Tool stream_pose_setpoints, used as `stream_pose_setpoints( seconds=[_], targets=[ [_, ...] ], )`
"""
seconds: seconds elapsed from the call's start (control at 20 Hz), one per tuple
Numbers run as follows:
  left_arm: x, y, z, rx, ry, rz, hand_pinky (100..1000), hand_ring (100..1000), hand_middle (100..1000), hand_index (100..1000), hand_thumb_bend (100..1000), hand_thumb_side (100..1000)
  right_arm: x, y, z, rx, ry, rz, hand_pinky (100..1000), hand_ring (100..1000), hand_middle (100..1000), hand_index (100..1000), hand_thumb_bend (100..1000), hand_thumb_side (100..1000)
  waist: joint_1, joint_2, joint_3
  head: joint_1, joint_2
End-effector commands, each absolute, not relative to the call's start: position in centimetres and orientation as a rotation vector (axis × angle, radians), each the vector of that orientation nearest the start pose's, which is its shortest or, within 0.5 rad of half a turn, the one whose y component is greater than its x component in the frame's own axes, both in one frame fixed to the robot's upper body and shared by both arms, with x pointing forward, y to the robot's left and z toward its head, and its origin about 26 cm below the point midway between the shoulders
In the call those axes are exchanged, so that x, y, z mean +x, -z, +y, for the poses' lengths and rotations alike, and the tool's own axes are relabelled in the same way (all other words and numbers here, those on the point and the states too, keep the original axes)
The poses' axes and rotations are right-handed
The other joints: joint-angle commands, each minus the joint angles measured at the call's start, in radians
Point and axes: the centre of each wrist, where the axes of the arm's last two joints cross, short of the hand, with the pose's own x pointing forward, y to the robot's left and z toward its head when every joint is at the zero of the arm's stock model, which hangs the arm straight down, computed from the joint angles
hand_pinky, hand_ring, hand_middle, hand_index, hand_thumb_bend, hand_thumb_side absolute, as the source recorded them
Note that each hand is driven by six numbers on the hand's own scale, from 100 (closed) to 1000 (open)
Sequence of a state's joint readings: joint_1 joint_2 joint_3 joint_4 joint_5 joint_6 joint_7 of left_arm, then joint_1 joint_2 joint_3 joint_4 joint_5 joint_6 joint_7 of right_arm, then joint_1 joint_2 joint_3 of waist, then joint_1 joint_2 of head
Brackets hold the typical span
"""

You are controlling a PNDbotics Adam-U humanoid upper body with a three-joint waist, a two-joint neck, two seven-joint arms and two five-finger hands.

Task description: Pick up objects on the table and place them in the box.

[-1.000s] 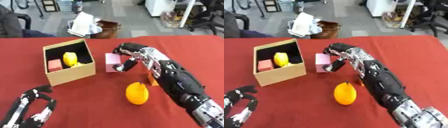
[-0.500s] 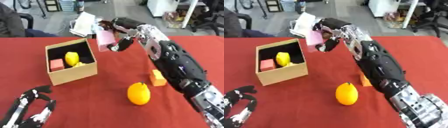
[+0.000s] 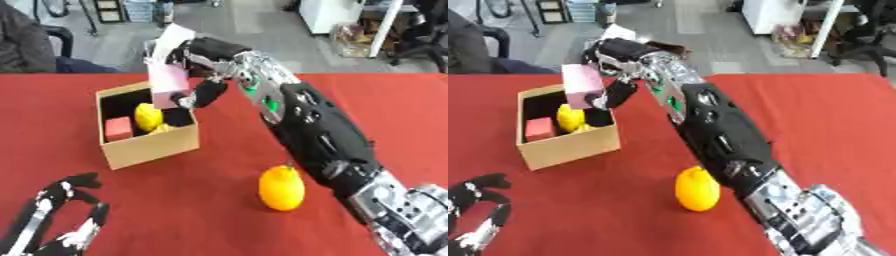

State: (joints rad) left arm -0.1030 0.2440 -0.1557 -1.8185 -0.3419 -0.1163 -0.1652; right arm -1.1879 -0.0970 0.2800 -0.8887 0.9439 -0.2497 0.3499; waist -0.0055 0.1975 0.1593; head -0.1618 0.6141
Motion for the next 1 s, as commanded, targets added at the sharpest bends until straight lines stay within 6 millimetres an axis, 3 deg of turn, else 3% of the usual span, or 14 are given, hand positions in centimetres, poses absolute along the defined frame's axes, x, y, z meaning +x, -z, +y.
stream_pose_setpoints(
  seconds=[0.05, 0.3, 0.65, 1.0],
  targets=[
    [29.1, -9.2, 23.5, 0.207, 0.788, -1.953, 784, 621, 686, 852, 337, 622, 47.4, -24.1, -6.4, -0.687, -1.801, -1.803, 800, 735, 711, 876, 164, 403, -0.008, -0.015, 0.002, -0.007, -0.010],
    [29.1, -9.2, 23.5, 0.206, 0.788, -1.953, 784, 622, 686, 852, 338, 623, 47.8, -22.6, -7.0, -0.723, -1.790, -1.758, 822, 771, 868, 959, 213, 499, -0.009, -0.014, -0.001, -0.004, -0.009],
    [29.1, -9.1, 23.6, 0.210, 0.785, -1.950, 784, 622, 686, 852, 337, 623, 48.0, -22.6, -7.6, -0.782, -1.815, -1.753, 844, 797, 916, 971, 258, 556, -0.007, -0.015, -0.010, 0.000, -0.007],
    [28.9, -8.8, 24.2, 0.236, 0.769, -1.936, 784, 623, 687, 852, 338, 624, 47.5, -25.7, -10.3, -0.791, -1.797, -1.833, 827, 780, 909, 968, 233, 486, -0.011, -0.020, -0.051, 0.030, -0.001]
  ],
)
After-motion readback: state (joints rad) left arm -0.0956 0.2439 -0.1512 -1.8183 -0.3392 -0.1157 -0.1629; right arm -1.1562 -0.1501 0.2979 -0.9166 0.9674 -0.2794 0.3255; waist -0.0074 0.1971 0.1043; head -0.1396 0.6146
